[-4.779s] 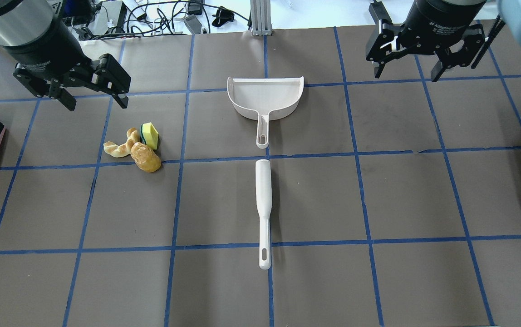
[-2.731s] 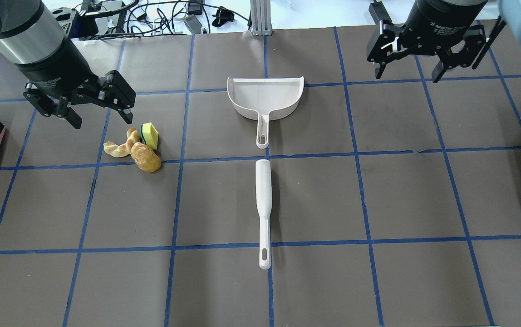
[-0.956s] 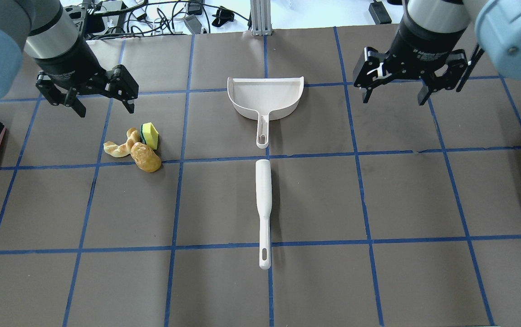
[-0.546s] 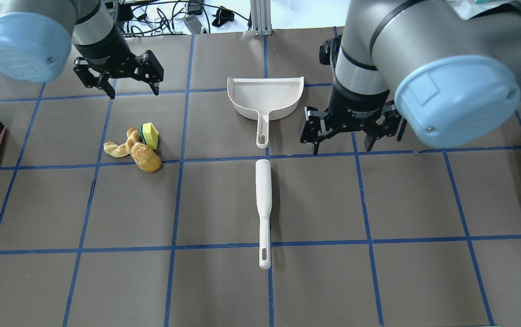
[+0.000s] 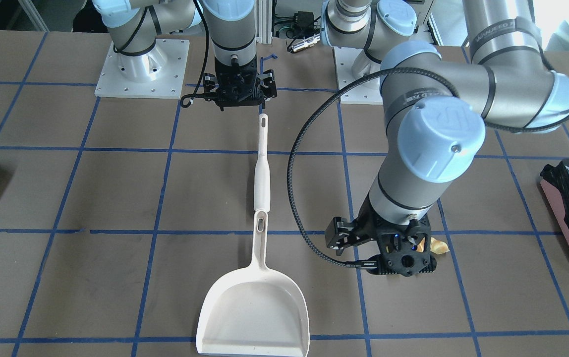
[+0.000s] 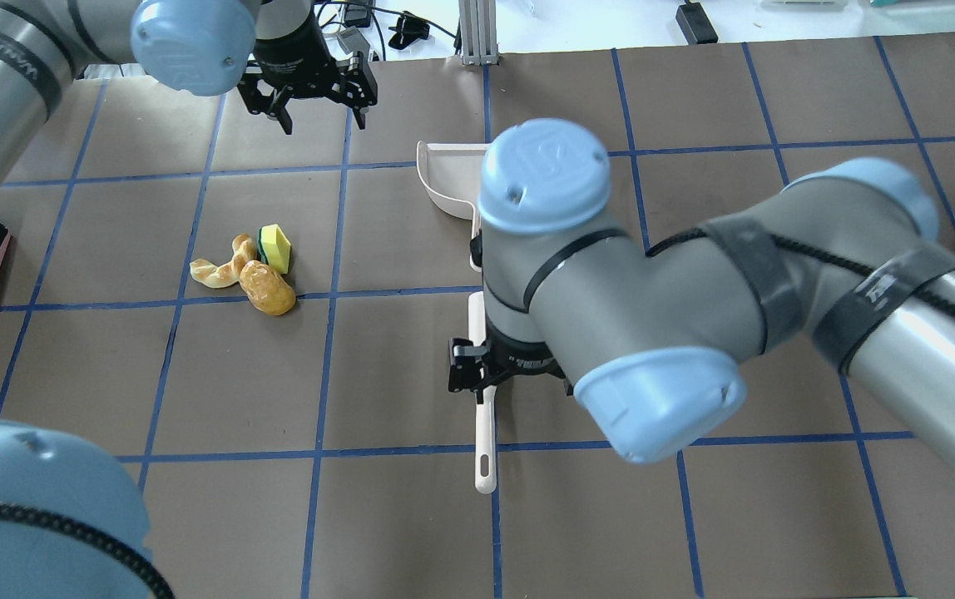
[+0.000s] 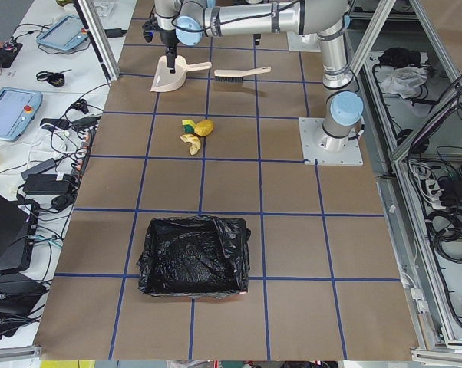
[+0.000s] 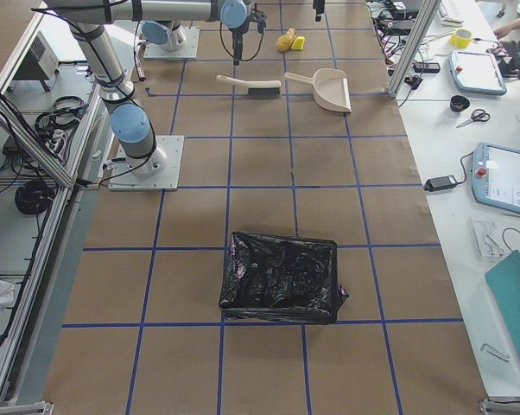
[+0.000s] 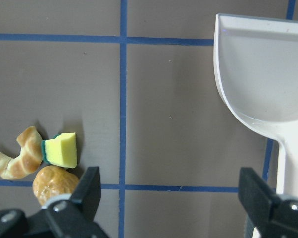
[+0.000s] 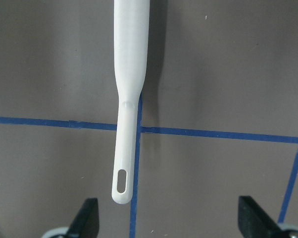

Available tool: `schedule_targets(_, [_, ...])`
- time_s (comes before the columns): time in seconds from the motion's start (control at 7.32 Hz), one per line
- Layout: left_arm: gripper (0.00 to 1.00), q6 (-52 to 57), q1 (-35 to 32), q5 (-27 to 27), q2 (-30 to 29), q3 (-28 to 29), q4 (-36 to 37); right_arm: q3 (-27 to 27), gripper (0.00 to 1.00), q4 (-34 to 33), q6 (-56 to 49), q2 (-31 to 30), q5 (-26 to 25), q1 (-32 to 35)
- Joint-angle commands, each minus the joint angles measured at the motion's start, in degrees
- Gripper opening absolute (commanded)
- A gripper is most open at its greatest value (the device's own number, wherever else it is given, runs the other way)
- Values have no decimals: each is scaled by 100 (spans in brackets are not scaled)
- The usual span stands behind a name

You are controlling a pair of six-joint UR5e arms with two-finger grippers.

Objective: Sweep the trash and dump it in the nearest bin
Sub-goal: 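Grasp the white dustpan with the left gripper while the right grasps the brush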

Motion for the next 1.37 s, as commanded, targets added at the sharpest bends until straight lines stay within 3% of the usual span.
schedule_targets(0.0, [92,-367,-381,-11,-391,227,3,615,99,-961,629,438,40,318])
schedule_targets(0.27, [91,-700,-732,-21,-435,-8,73,589,99,-1511,1300,1176,15,870])
schedule_targets(0.55, [91,-701,-926,-38,-453,-631,904,598,95,-1541,1301,1240,-21,916])
schedule_targets(0.68, [90,-675,-988,-47,-453,-660,951,598,92,-1532,1301,1232,-39,917])
schedule_targets(1.09, [86,-578,-1278,-47,-593,-722,978,598,63,-1471,1240,1179,-30,812])
schedule_targets(1.23, [86,-596,-1392,-47,-593,-783,978,598,62,-1479,1170,1153,-21,768])
